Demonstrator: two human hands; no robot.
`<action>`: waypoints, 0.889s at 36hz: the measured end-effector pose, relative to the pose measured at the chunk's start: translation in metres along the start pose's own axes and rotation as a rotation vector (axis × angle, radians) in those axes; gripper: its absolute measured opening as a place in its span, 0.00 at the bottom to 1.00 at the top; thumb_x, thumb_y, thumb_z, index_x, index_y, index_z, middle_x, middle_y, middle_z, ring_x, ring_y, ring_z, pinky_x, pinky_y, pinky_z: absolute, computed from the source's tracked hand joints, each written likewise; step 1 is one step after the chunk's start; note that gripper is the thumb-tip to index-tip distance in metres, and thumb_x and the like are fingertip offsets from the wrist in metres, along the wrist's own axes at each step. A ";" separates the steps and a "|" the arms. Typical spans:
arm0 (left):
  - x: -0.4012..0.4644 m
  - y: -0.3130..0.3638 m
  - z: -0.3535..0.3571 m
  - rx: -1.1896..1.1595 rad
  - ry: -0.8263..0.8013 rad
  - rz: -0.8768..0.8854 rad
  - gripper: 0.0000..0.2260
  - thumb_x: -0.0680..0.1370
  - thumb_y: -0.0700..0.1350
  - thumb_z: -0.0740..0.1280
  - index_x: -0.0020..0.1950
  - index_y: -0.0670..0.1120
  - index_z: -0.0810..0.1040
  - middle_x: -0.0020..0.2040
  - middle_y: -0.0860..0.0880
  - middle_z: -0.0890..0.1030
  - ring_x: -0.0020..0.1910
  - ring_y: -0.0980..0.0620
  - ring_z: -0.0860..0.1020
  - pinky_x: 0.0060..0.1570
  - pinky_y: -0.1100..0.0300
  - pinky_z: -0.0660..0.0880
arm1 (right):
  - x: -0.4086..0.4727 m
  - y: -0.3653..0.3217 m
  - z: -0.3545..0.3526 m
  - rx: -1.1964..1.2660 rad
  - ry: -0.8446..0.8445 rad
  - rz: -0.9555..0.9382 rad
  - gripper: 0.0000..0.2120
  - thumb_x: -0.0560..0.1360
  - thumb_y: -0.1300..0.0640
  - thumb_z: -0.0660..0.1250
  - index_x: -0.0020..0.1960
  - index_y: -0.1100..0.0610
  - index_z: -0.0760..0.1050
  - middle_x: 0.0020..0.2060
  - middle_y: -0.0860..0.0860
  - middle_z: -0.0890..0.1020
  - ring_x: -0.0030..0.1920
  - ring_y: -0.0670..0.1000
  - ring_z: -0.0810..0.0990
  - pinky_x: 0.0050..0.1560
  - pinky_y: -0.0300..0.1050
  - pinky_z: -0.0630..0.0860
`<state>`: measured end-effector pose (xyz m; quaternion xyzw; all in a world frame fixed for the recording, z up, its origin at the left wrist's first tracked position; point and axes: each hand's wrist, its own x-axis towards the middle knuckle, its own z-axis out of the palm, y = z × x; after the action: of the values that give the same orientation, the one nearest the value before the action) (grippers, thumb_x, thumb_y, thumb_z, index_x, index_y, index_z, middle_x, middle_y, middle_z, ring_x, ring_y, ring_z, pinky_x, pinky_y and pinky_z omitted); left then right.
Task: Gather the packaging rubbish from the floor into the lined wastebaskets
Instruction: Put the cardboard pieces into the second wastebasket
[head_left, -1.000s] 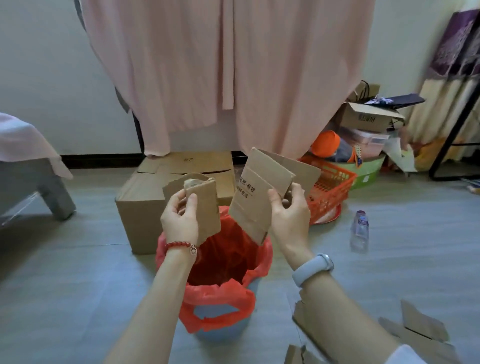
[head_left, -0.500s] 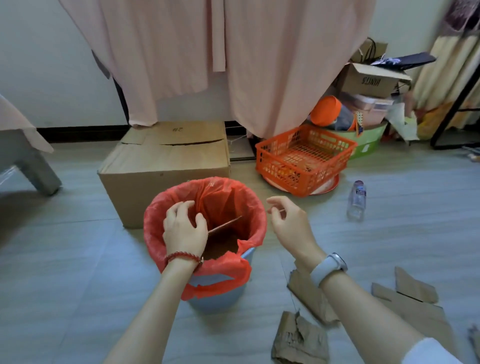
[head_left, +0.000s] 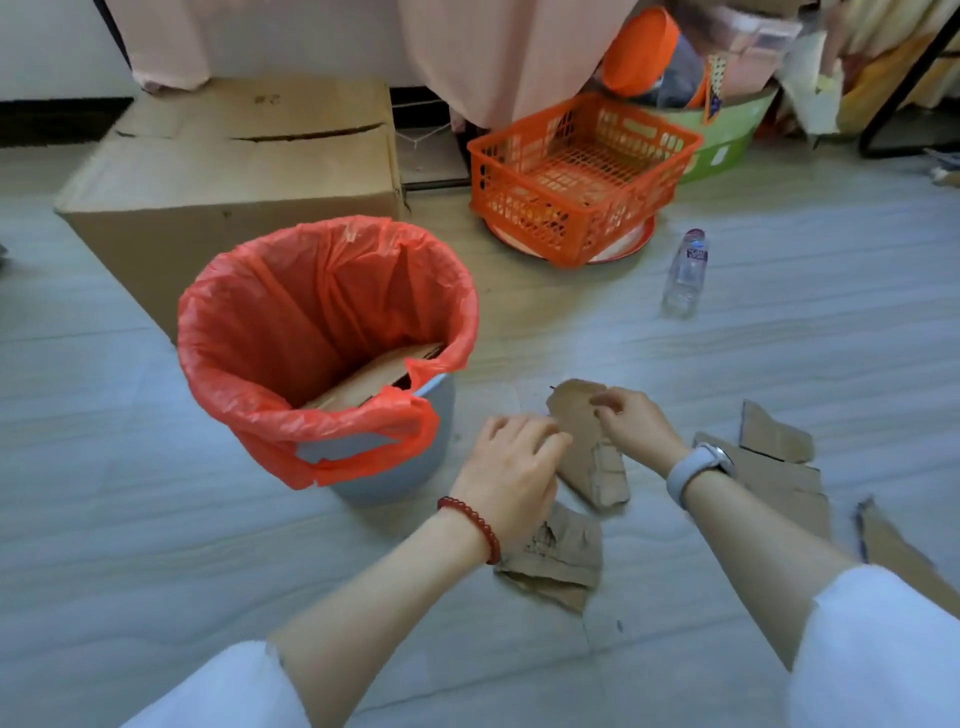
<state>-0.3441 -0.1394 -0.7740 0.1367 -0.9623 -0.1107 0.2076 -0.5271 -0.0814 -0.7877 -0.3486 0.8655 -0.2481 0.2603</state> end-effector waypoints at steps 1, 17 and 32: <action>-0.003 0.002 0.014 -0.015 -0.085 -0.027 0.15 0.68 0.40 0.57 0.50 0.45 0.79 0.48 0.47 0.80 0.46 0.46 0.79 0.47 0.57 0.70 | -0.002 0.014 0.000 -0.012 -0.020 0.044 0.15 0.77 0.64 0.56 0.61 0.61 0.75 0.62 0.57 0.76 0.62 0.57 0.74 0.59 0.45 0.69; -0.043 0.007 0.151 -0.117 -0.713 -0.670 0.41 0.69 0.51 0.71 0.72 0.55 0.46 0.75 0.44 0.48 0.73 0.43 0.48 0.67 0.46 0.56 | 0.016 0.084 0.081 0.030 -0.055 0.532 0.41 0.68 0.43 0.71 0.69 0.63 0.55 0.67 0.61 0.63 0.68 0.61 0.61 0.65 0.52 0.63; -0.011 -0.015 0.121 -0.556 -0.540 -0.777 0.36 0.69 0.44 0.72 0.71 0.54 0.56 0.62 0.44 0.75 0.56 0.44 0.74 0.51 0.58 0.73 | 0.029 0.077 0.031 0.326 0.068 0.295 0.08 0.71 0.59 0.67 0.45 0.57 0.68 0.39 0.52 0.74 0.43 0.55 0.74 0.38 0.44 0.69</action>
<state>-0.3831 -0.1307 -0.8897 0.3889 -0.7944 -0.4606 -0.0744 -0.5627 -0.0613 -0.8656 -0.1631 0.8637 -0.3558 0.3175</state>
